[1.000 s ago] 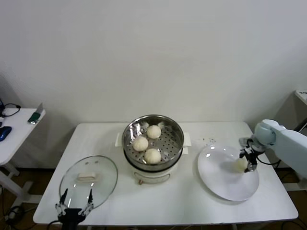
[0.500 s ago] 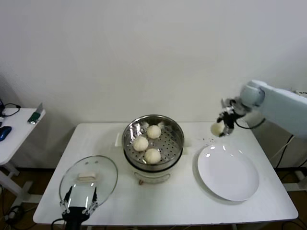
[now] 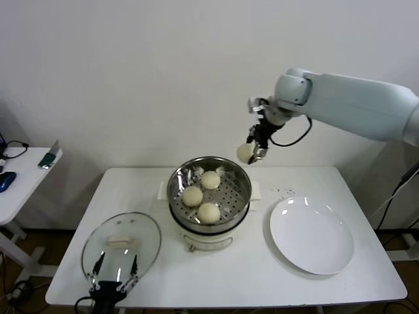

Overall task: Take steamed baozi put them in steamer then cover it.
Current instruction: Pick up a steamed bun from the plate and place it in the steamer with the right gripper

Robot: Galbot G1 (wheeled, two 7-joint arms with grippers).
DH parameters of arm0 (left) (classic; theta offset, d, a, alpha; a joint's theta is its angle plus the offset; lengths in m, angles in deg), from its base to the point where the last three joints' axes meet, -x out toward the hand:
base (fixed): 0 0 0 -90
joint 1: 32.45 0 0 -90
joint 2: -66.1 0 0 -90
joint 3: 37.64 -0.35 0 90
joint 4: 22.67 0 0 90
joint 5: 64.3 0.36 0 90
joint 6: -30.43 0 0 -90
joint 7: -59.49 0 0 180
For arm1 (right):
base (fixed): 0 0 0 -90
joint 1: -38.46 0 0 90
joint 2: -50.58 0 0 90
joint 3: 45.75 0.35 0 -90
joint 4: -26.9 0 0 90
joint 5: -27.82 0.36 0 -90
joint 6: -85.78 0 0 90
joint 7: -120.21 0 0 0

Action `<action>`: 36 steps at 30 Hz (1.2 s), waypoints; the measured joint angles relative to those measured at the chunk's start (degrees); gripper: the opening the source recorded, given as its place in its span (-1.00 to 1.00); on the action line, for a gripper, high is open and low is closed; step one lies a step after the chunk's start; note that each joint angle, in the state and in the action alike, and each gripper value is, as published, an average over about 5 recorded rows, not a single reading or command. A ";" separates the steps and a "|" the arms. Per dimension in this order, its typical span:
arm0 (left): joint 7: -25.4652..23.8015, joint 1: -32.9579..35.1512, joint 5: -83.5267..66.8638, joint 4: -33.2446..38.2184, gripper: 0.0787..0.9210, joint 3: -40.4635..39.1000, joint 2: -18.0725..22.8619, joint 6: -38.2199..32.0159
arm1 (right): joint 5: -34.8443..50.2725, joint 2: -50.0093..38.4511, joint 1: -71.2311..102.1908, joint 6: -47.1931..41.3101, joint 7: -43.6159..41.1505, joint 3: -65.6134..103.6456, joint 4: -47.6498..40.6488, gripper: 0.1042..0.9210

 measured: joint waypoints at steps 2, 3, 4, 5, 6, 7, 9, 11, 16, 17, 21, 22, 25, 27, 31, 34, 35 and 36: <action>-0.02 0.00 -0.25 -0.12 0.77 0.08 -0.20 -0.05 | 1.10 1.64 0.09 -0.52 0.81 -1.02 0.22 0.47; -0.03 -0.01 -0.40 -0.19 0.77 0.14 -0.30 -0.09 | 1.56 2.42 0.24 -0.73 1.18 -1.54 0.30 0.47; -0.03 -0.01 -0.54 -0.28 0.77 0.21 -0.40 -0.13 | 1.93 3.14 0.44 -0.92 1.51 -2.03 0.34 0.47; -0.03 -0.01 -0.69 -0.39 0.77 0.29 -0.49 -0.17 | 2.23 3.83 0.72 -1.10 1.83 -2.50 0.36 0.47; -0.03 -0.02 -0.85 -0.49 0.77 0.35 -0.56 -0.21 | 2.46 4.48 1.03 -1.26 2.11 -2.94 0.36 0.47; -0.03 -0.04 -1.01 -0.59 0.77 0.41 -0.63 -0.25 | 2.63 5.05 1.36 -1.41 2.36 -3.33 0.34 0.47; -0.03 -0.08 -1.29 -0.78 0.77 0.49 -0.73 -0.30 | 2.86 6.10 2.11 -1.66 2.81 -4.05 0.20 0.47; -0.03 -0.16 -1.51 -0.96 0.77 0.55 -0.83 -0.32 | 2.95 6.99 2.99 -1.83 3.18 -4.62 -0.05 0.47; -0.04 -0.58 -1.71 -1.34 0.77 0.70 -1.06 -0.21 | 2.64 8.74 5.55 -2.11 3.89 -5.56 -1.00 0.47; -0.04 -0.68 -1.72 -1.42 0.77 0.71 -1.10 -0.17 | 2.54 9.05 6.06 -2.14 3.98 -5.72 -1.20 0.47; -0.04 -0.97 -1.72 -1.67 0.77 0.71 -1.21 -0.08 | 2.28 10.07 7.67 -2.21 4.29 -6.27 -1.95 0.48; -0.03 -1.02 -1.72 -1.75 0.77 0.68 -1.23 -0.09 | 2.25 10.25 7.96 -2.23 4.36 -6.38 -2.11 0.49; 0.06 -1.15 -1.62 -2.02 0.77 0.54 -1.26 -0.17 | 2.11 10.58 8.61 -2.29 4.56 -6.59 -2.52 0.60; 0.10 -1.18 -1.54 -2.14 0.77 0.41 -1.26 -0.24 | 2.02 10.64 8.85 -2.35 4.69 -6.61 -2.67 0.69; 0.11 -1.14 -1.44 -2.11 0.77 0.30 -1.26 -0.30 | 1.82 10.58 8.97 -2.39 4.76 -6.54 -2.67 0.75; 0.13 -1.05 -1.43 -1.93 0.77 0.39 -1.30 -0.32 | 1.71 10.31 8.82 -2.28 4.65 -6.29 -2.48 0.76; 0.13 -0.98 -1.44 -1.87 0.77 0.44 -1.34 -0.34 | 1.68 10.16 8.68 -2.20 4.55 -6.14 -2.36 0.76; 0.14 -0.91 -1.46 -1.83 0.77 0.50 -1.39 -0.37 | 1.66 9.97 8.51 -2.11 4.42 -5.98 -2.20 0.76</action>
